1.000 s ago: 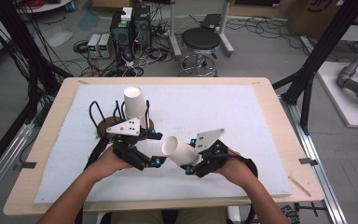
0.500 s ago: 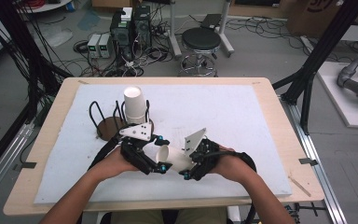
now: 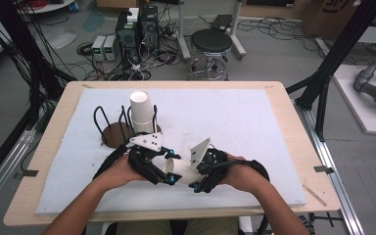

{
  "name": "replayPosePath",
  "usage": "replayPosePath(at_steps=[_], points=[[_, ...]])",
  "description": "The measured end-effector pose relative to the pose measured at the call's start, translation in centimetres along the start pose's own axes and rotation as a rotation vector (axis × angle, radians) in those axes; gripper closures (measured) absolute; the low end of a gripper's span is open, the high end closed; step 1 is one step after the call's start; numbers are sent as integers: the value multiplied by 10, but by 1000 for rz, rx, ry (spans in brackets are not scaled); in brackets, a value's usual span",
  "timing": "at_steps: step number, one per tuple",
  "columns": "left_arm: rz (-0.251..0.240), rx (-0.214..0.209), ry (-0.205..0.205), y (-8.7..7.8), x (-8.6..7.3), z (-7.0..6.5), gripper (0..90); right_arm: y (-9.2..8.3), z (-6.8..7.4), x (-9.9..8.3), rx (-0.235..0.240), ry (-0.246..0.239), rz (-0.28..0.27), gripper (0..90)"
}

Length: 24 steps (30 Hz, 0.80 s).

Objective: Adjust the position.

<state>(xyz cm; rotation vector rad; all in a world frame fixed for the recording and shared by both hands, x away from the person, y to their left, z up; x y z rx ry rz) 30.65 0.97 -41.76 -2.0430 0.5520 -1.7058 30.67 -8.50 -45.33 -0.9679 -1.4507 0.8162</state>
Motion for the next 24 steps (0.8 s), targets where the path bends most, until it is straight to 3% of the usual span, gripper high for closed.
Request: replayPosePath(at_steps=[3, 5, 6, 9, 10, 14, 15, 16, 19, 24], points=[[-9, 8, 6, -1, 0, 1, 338, -1, -1, -1, 4, 9, -7, 257], [-51, 3, 9, -4, 2, 0, 343, -5, -2, 0, 13, 37, -68, 215], [-51, 3, 9, -4, 2, 0, 344, -5, -2, 0, 13, 37, -68, 215], [-100, 6, 10, -7, 2, 0, 346, -11, -2, -1, 8, 70, -154, 211], [-115, 10, 16, -8, 0, 1, 346, -17, -4, -1, 2, 105, -237, 211], [-153, 9, 9, -9, -2, 1, 346, -29, -3, 1, 6, 142, -390, 204], [-153, 9, 9, -9, -2, 1, 346, -29, -3, 1, 6, 142, -390, 204], [-164, 11, 14, -9, -2, 1, 346, -34, -3, 0, 1, 157, -442, 203], [-211, 22, 25, -12, -3, 4, 346, -42, -4, -1, -10, 182, -512, 203], [-257, 27, 23, -16, -5, 6, 346, -51, -7, -7, -39, 236, -578, 203]])
Point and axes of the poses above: each handheld gripper's, and its own axes: y roughly forward along the jaws, x roughly out of its top, z roughly to its left, the point moved 10 cm from there along y, roughly forward along the jaws, and after that the axes turned 3 degrees about z, right-handed, at the moved point
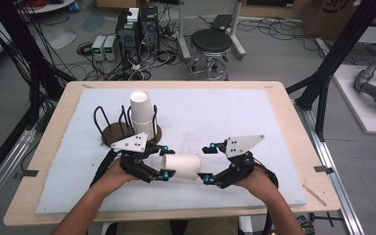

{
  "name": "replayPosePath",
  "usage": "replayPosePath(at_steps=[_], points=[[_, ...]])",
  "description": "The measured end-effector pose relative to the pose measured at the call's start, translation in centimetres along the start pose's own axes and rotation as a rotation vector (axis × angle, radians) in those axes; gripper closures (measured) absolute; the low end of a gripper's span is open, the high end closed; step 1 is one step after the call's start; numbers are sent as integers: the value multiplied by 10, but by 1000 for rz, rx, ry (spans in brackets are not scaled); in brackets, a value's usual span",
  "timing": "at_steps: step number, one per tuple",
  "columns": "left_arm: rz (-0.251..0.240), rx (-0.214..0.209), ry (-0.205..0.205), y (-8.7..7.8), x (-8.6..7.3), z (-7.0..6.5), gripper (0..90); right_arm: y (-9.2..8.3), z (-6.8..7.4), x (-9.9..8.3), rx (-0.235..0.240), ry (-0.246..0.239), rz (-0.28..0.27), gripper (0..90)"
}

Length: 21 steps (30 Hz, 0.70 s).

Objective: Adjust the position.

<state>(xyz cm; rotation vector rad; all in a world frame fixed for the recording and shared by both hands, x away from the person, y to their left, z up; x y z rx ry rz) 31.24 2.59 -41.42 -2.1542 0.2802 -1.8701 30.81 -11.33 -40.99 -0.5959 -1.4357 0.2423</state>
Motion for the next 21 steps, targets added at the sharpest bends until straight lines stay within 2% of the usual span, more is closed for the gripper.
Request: replayPosePath(at_steps=[4, 6, 11, 12, 15, 19, 21], points=[[-48, 2, 20, -3, -1, 1, 346, -3, -3, -4, -22, 17, -23, 203], [-73, 6, 16, -4, -1, 1, 345, -4, -4, -7, -27, 30, -30, 203], [-108, 11, 29, -7, -2, 1, 346, -3, -4, -13, -21, 54, -44, 203], [-130, 5, 35, -7, -1, 0, 346, -2, -3, -16, -12, 66, -50, 203], [-148, 1, 50, -8, 0, -2, 345, 2, -1, -19, 1, 77, -53, 203], [-157, -3, 54, -8, 1, -3, 345, 6, 1, -21, 15, 86, -56, 203], [-163, -11, 57, -8, 2, -5, 346, 9, 4, -21, 38, 99, -66, 203]])
Point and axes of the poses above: each handheld gripper's, and its own axes: y roughly forward along the jaws, x roughly out of its top, z roughly to its left, the point moved 10 cm from there along y, roughly forward along the jaws, and after that the axes turned 3 degrees about z, right-handed, at the moved point
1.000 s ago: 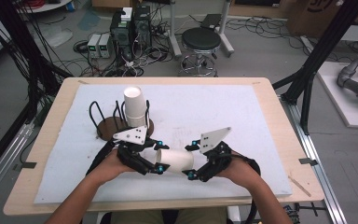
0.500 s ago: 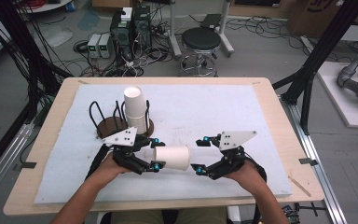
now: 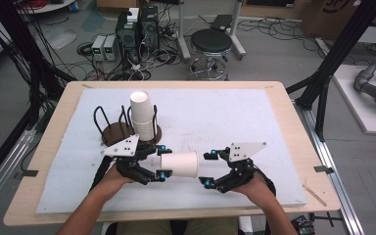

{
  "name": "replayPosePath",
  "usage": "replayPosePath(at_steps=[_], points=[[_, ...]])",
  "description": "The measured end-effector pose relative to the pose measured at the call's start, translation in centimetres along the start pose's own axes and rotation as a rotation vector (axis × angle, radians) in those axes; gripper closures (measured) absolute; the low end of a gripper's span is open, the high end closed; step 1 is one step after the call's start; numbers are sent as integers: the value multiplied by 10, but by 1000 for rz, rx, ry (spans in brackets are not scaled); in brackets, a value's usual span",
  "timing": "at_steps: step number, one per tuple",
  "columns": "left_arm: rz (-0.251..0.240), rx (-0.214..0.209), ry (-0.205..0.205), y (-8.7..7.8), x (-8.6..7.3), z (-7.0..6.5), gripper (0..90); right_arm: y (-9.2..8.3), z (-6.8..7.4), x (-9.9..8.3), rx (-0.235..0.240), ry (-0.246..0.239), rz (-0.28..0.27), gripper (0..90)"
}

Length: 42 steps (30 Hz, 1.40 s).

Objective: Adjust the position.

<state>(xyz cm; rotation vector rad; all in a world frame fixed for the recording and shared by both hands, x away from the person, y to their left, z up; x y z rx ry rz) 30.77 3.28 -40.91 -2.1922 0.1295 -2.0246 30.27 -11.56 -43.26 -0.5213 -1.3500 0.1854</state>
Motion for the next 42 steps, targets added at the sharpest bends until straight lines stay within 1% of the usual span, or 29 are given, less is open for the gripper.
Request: replayPosePath(at_steps=[5, 8, 10, 15, 18, 20, 22, 23, 26, 27, 29, 32, 33, 34, 35, 36, 37, 38, 39, 42], points=[[-17, -14, -2, 2, 2, -3, 346, 4, 3, 1, 21, 14, -9, 203], [-21, -27, 0, 4, 3, -6, 346, 6, 3, 2, 29, 13, -12, 202], [-27, -38, 2, 6, 4, -8, 346, 8, 6, 4, 51, 14, -17, 193], [-39, -56, 3, 9, 6, -11, 346, 11, 10, 7, 81, 11, -39, 192], [-40, -63, 1, 9, 6, -12, 346, 12, 12, 7, 97, 10, -42, 193], [-42, -66, -3, 9, 5, -12, 346, 11, 13, 8, 97, 2, -46, 197], [-48, -68, -7, 8, 5, -13, 346, 10, 13, 9, 96, -14, -55, 222], [-48, -66, -2, 8, 4, -12, 348, 10, 14, 9, 92, -19, -55, 235], [-43, -56, -9, 7, 2, -12, 352, 10, 12, 10, 78, -38, -59, 272], [-40, -53, -9, 7, 1, -12, 354, 10, 13, 9, 79, -38, -54, 282], [-26, -45, -23, 8, -2, -11, 356, 9, 12, 9, 71, -44, -42, 302], [1, -33, -24, 9, -4, -12, 357, 9, 11, 9, 66, -53, -28, 326], [7, -28, -33, 9, -4, -13, 356, 8, 12, 8, 65, -53, -23, 328], [22, -14, -41, 9, -5, -12, 348, 8, 12, 9, 66, -58, -22, 328], [45, 7, -58, 9, -6, -11, 301, 8, 12, 9, 67, -61, -18, 328], [82, 32, -73, 9, -9, -9, 229, 8, 11, 9, 63, -62, -10, 328], [111, 47, -78, 9, -11, -8, 175, 7, 11, 9, 58, -65, -2, 328], [128, 70, -89, 8, -12, -7, 163, 7, 10, 9, 49, -69, 10, 328], [133, 81, -95, 6, -11, -6, 164, 6, 8, 9, 33, -83, 31, 327], [136, 85, -85, 2, -8, -5, 164, 3, 4, 11, 0, -106, 73, 323]])
Point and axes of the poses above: each handheld gripper's, and its own axes: y roughly forward along the jaws, x roughly out of its top, z roughly to its left, the point moved 10 cm from there along y, roughly forward along the jaws, and after that the axes turned 3 degrees about z, right-handed, at the moved point
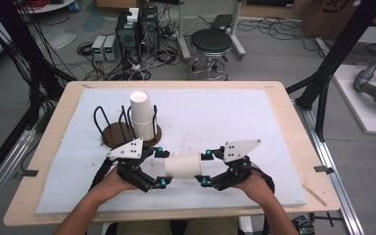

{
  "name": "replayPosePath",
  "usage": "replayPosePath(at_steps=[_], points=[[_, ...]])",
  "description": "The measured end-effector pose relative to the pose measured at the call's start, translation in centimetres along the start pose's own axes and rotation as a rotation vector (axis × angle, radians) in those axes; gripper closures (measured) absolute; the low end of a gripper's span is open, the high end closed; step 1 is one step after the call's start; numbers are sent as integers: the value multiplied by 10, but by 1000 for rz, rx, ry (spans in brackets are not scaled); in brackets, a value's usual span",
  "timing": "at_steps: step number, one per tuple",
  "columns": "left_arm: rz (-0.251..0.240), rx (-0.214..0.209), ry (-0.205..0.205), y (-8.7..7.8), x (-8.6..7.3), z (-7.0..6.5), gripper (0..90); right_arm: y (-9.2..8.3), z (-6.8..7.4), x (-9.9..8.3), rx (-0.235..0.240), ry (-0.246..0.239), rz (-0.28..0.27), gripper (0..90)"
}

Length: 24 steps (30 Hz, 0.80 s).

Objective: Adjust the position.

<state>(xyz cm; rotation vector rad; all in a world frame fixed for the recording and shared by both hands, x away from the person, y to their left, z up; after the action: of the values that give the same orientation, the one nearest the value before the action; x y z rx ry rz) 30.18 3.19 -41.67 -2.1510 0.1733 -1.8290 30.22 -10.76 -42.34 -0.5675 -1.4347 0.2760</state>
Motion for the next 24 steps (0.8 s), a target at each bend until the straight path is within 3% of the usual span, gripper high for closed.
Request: replayPosePath(at_steps=[4, 7, 12, 18, 24], points=[[30, 11, 14, -4, 4, 3, 164, -3, -7, 4, -34, -39, 86, 320], [91, 32, 35, -4, 4, 6, 164, -3, -9, 9, -40, -82, 161, 318], [157, 35, 29, 0, 4, 9, 167, 1, -10, 17, -45, -130, 280, 317], [266, 16, 53, 10, -3, 7, 190, 14, -6, 22, -34, -192, 423, 310], [349, -17, 57, 19, -14, 4, 244, 26, 1, 21, -21, -250, 503, 308]])
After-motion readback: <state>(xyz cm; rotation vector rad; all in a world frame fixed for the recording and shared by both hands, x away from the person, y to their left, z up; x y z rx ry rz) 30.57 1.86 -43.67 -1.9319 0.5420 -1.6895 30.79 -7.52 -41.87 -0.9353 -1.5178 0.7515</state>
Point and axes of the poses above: each handheld gripper's, and its own axes: y roughly forward along the jaws, x roughly out of its top, z roughly to its left, the point moved 10 cm from there along y, roughly forward along the jaws, and after that the axes turned 3 degrees about z, right-handed, at the moved point
